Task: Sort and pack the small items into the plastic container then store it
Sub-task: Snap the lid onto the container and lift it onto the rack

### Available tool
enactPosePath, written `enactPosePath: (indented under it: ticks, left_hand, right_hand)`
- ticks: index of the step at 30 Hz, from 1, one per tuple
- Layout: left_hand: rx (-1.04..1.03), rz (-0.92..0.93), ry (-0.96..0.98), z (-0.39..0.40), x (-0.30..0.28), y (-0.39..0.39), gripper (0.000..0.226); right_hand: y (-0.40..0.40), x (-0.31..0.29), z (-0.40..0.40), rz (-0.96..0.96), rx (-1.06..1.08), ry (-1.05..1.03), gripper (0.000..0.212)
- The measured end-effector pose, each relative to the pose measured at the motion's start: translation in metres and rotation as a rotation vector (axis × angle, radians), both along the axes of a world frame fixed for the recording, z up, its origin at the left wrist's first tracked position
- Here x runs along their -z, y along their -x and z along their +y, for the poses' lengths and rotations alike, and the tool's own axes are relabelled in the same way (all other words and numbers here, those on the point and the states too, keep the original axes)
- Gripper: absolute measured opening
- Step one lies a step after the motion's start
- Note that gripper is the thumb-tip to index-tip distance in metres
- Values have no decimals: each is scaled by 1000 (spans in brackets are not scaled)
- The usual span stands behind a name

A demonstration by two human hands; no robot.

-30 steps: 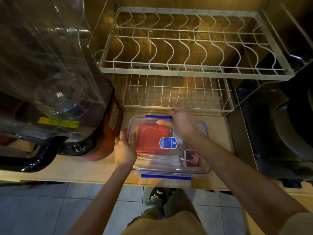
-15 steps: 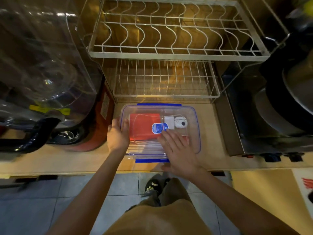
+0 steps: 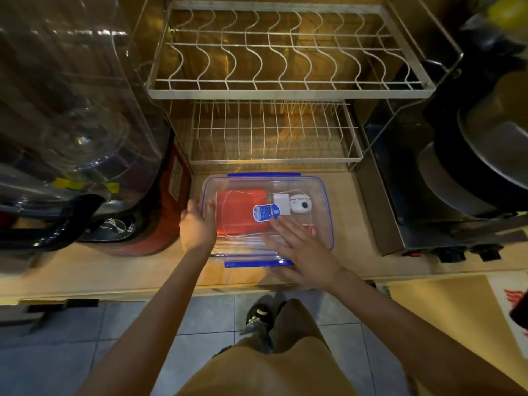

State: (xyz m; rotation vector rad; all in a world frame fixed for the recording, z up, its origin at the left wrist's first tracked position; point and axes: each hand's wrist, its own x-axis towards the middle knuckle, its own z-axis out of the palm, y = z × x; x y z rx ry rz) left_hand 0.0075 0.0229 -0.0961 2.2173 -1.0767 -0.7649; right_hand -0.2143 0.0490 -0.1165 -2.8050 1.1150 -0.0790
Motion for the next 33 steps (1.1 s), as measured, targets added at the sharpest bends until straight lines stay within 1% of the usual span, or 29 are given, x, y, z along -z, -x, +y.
enactPosePath:
  ticks: [3, 6, 8, 10, 11, 12, 13, 14, 15, 16, 17, 18, 19, 20, 21, 22, 23, 25, 29, 33]
  left_hand:
    - [-2, -11, -5, 0, 0, 0, 49]
    - [-1, -23, -4, 0, 0, 1, 50]
    - [0, -28, -13, 0, 0, 2, 50]
    - [4, -40, -23, 0, -1, 2, 50]
    - [7, -45, -25, 0, -2, 3, 50]
    - [8, -48, -27, 1, -3, 3, 50]
    - [10, -51, -29, 1, -3, 3, 50]
    - [12, -55, -33, 1, -4, 4, 50]
    - [15, -62, -38, 1, -4, 4, 50]
    - [17, -68, -44, 1, -5, 5, 50]
    - [19, -72, -48, 2, -6, 5, 49]
    - [20, -76, -56, 2, -7, 6, 49]
    - [22, -80, -67, 2, -7, 7, 50]
    - [25, -84, -81, 2, -9, 7, 50]
    - [30, -86, -93, 1, -9, 8, 50]
    - [38, -83, -105, 1, -10, 8, 49]
    - [49, -78, -112, 1, -11, 7, 48]
    - [73, -59, -127, -2, -14, 6, 47]
    - [128, -42, -181, -12, -26, 1, 48]
    - [226, -71, -309, -21, -52, 1, 49]
  right_hand:
    - [1, 0, 1, -59, 15, -106, 57]
    - [1, -1, -1, -69, 15, -194, 57]
    - [1, -7, -4, -145, 56, -265, 59]
    - [0, -18, -7, -287, 179, -342, 54]
    - [0, -23, -9, -362, 255, -326, 49]
    - [0, -27, -12, -404, 344, -250, 44]
    - [2, -28, -16, -399, 458, -153, 42]
    - [4, -29, -21, -358, 595, -84, 44]
    - [9, -27, -25, -318, 744, -82, 51]
    - [13, -26, -29, -323, 893, -152, 61]
    - [15, -25, -32, -405, 1025, -302, 74]
    - [17, -24, -34, -555, 1120, -476, 83]
    - [18, -23, -35, -726, 1181, -623, 84]
    - [18, -22, -34, -864, 1208, -733, 75]
    - [18, -23, -33, -924, 1202, -787, 61]
    - [19, -22, -31, -920, 1181, -785, 49]
    - [20, -22, -32, -906, 1166, -775, 42]
    - [21, -26, -34, -870, 1175, -785, 39]
    - [25, -41, -45, -805, 1236, -815, 40]
    - [34, -66, -51, -723, 1189, -837, 28]
